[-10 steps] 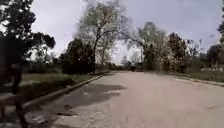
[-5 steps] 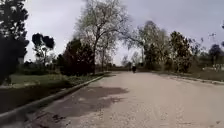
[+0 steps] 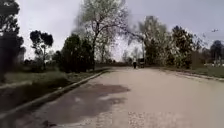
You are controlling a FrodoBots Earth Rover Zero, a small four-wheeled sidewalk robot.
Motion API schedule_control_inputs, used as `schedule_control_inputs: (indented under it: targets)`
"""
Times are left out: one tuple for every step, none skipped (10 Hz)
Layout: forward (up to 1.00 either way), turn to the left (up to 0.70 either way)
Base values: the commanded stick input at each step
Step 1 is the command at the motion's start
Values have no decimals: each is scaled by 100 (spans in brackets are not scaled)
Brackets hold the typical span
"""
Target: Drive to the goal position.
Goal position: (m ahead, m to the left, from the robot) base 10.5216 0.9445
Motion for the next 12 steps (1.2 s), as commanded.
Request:
schedule_control_inputs:
  targets:
    - [70, 0]
    - [70, 0]
    - [70, 0]
    - [70, 0]
    - [70, 0]
    - [70, 0]
    - [70, 0]
    - [70, 0]
    - [70, 0]
    - [70, 0]
    - [70, 0]
    - [70, 0]
